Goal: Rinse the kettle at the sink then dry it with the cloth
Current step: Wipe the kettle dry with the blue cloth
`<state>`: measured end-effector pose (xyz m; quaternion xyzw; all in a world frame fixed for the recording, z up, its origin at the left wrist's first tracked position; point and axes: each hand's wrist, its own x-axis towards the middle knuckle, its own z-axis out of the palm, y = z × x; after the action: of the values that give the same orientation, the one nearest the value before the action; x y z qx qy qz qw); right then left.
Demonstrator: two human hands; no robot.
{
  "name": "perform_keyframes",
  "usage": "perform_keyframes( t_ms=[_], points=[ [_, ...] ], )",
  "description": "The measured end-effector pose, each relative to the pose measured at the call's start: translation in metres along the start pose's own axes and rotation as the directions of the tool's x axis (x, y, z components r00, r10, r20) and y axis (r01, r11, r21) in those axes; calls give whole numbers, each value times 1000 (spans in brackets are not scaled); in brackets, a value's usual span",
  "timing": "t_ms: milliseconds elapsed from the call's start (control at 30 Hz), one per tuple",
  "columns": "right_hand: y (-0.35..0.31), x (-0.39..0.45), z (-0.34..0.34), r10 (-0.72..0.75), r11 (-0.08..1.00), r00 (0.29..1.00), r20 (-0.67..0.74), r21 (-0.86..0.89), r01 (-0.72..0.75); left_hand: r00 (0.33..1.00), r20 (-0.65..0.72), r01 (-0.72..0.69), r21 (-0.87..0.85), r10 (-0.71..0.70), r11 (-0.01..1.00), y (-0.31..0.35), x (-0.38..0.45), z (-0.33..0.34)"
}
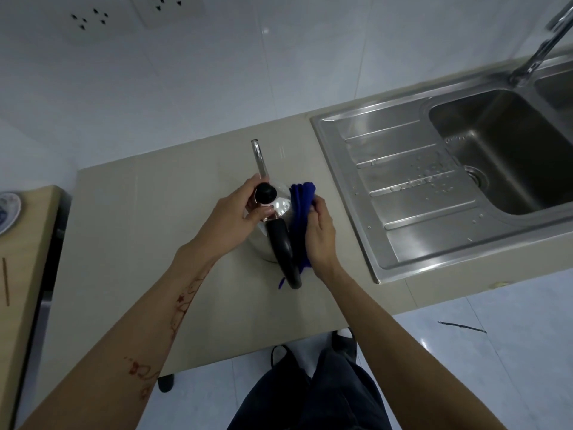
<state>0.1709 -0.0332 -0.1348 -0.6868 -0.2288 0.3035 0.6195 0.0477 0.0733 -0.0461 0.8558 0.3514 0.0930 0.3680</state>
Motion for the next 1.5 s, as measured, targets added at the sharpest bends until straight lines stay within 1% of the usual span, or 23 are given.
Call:
perform_keyframes(
  t_ms=[67, 133, 167, 233, 333, 400, 467, 567, 667, 733, 800, 867, 900, 967, 1033, 1100, 1167, 1233, 1300, 1333, 1367, 1433, 1500],
  points=[
    [-21, 0, 11, -206, 978, 978, 25, -28, 207, 1000, 7, 10, 5, -10, 1000, 0, 0, -1],
    [-28, 1, 25, -281, 956, 960, 5, -88, 280, 999, 24, 22, -16, -21, 1000, -2, 2, -2],
    [-19, 1, 28, -267, 959, 963, -44, -105, 262, 999, 38, 24, -29, -23, 999, -4, 3, -3],
    [4, -1, 25, -115, 992, 985, -126, -59, 108, 998, 59, 16, -40, -14, 999, -8, 5, -5],
    [43, 2, 8, 163, 981, 983, -89, -89, -171, 993, 116, 26, -68, -18, 997, -18, 10, -12],
    [48, 5, 5, 229, 959, 968, -102, -145, -242, 980, 200, 36, -107, -14, 994, -21, 15, -21],
    [34, 7, 9, 213, 965, 963, -162, -118, -233, 966, 256, 100, -219, -42, 970, -19, 20, -24],
    [-7, 8, 25, -37, 999, 987, -155, -34, 32, 971, 89, 240, -422, -224, 874, 1, 22, -9],
    [-14, 1, 40, -199, 969, 975, -96, -167, 181, 944, -180, 219, -290, -278, 932, 19, 19, 19],
    [10, -1, 37, -113, 991, 984, -141, -91, 100, 931, -275, 174, -243, -240, 954, 19, 18, 29],
    [30, 5, 26, 66, 998, 989, -133, 29, -62, 929, -295, 154, -239, -223, 959, 14, 20, 32],
    [30, 14, 16, 189, 981, 977, -97, -26, -192, 947, -261, 127, -242, -190, 962, 8, 22, 31],
    [22, 17, 14, 194, 979, 976, -96, -46, -199, 959, -234, 105, -243, -163, 964, 7, 22, 29],
    [2, 17, 19, 49, 998, 994, -103, -42, -54, 984, -149, 66, -232, -102, 970, 4, 20, 23],
    [-11, 11, 29, -127, 984, 987, -101, -140, 112, 997, -49, 48, -235, -61, 971, 2, 18, 22],
    [0, -3, 36, -176, 980, 970, -166, -122, 157, 999, -26, 23, -217, -30, 976, 1, 15, 24],
    [23, -13, 30, -72, 997, 968, -240, 19, 79, 999, -50, -17, -188, 8, 982, 1, 15, 25],
    [38, -15, 20, 188, 976, 953, -238, 150, -155, 999, -36, -20, -189, 13, 982, -1, 16, 26],
    [34, -10, 12, 359, 933, 910, -206, 121, -340, 1000, -24, -18, -190, 13, 982, -3, 15, 26],
    [28, -7, 13, 358, 933, 913, -193, 88, -348, 999, -31, -18, -189, 12, 982, -3, 16, 26],
    [15, -8, 17, 298, 954, 936, -187, 77, -289, 999, -38, -18, -195, 10, 981, -2, 16, 27],
    [-10, -15, 31, 61, 997, 979, -194, 57, -51, 999, -36, -3, -224, -5, 975, 0, 16, 27],
    [-8, -26, 46, -143, 990, 961, -238, -22, 141, 999, -33, 15, -254, -24, 967, 2, 15, 27]
  ],
)
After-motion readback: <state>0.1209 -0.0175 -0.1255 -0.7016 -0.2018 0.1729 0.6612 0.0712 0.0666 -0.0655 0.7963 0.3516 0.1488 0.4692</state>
